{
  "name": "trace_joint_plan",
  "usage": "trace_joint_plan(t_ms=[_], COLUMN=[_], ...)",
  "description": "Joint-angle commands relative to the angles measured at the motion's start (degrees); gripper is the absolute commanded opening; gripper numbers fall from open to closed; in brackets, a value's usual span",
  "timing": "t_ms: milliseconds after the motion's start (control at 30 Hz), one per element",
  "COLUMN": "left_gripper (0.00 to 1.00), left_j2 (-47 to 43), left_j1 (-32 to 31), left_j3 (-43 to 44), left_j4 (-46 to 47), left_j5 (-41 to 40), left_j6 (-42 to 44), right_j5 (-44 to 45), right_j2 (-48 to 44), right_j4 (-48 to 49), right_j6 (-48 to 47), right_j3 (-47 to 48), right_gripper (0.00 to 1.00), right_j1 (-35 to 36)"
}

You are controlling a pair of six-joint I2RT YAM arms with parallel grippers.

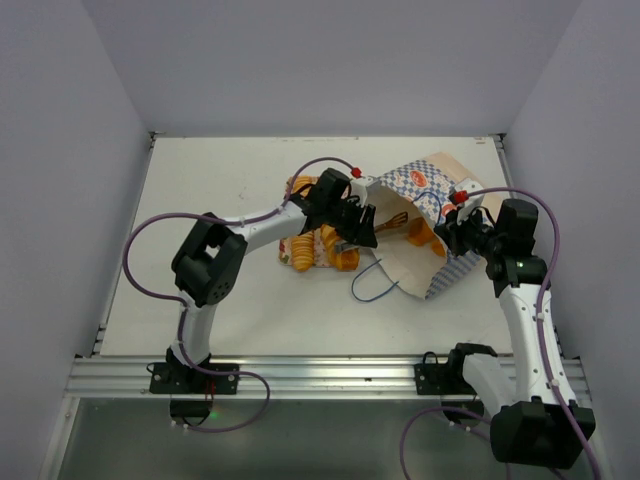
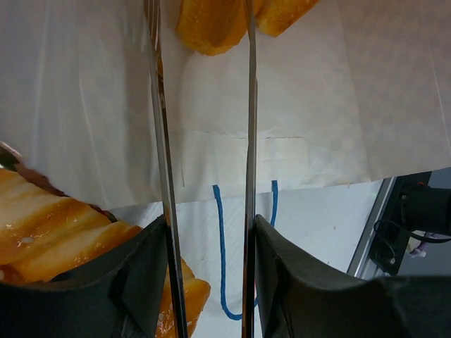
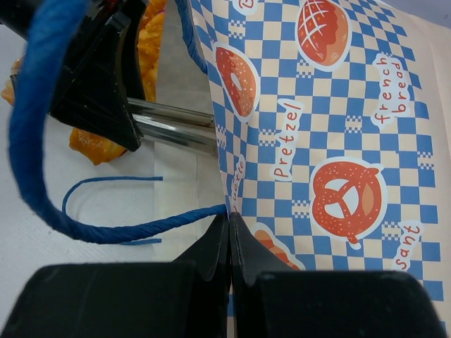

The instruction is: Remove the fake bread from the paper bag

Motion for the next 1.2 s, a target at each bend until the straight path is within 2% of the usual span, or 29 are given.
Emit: trace_joint_plan(t_ms=[0, 167, 433, 533, 567, 633, 667, 733, 1033, 1167], left_gripper=[0.51, 0.51, 0.45, 0.36, 0.29, 0.22, 0.13, 0.01, 0.0, 0.0], left_j2=[-0.23, 1.18, 2.06, 2.15, 2.23, 2.24, 2.06, 1.71, -4.09, -10.48], left_j1=[0.45, 0.37, 0.37, 0.37, 0.45, 0.45, 0.45, 0.45, 0.45, 0.45], left_j3=[2.86, 2.95, 3.12, 3.21, 3.3, 3.56, 3.65, 3.65, 0.58, -6.34], left_j4=[-0.6, -0.51, 0.19, 0.63, 0.72, 0.72, 0.55, 0.11, -0.25, 1.07], left_j5=[0.69, 5.35, 6.77, 7.47, 7.82, 7.82, 7.91, 7.65, 6.15, 4.49], left_j6=[1.32, 1.14, 0.44, -0.17, -0.44, -0.87, -0.88, -0.96, -1.32, -2.11], right_j5=[-2.4, -2.48, -2.48, -2.48, -2.48, -2.4, -2.48, -2.4, -1.69, -1.43], right_j2=[-0.2, -0.2, -0.29, -0.29, -0.38, -0.46, -0.46, -0.55, -1.08, -1.25], right_j4=[-0.15, -0.15, -0.24, -0.24, -0.24, -0.24, -0.24, -0.15, -0.06, -0.06], right_j6=[-0.4, -0.4, -0.4, -0.4, -0.31, -0.31, -0.31, -0.31, -0.05, 0.13], right_j3=[1.49, 1.49, 1.58, 1.58, 1.58, 1.58, 1.58, 1.58, 1.58, 1.58], right_gripper=[0.0, 0.0, 0.0, 0.0, 0.0, 0.0, 0.0, 0.0, 0.0, 0.0], right_j1=[-0.13, -0.13, -0.13, -0.13, -0.13, -0.13, -0.13, -0.13, -0.31, -0.48])
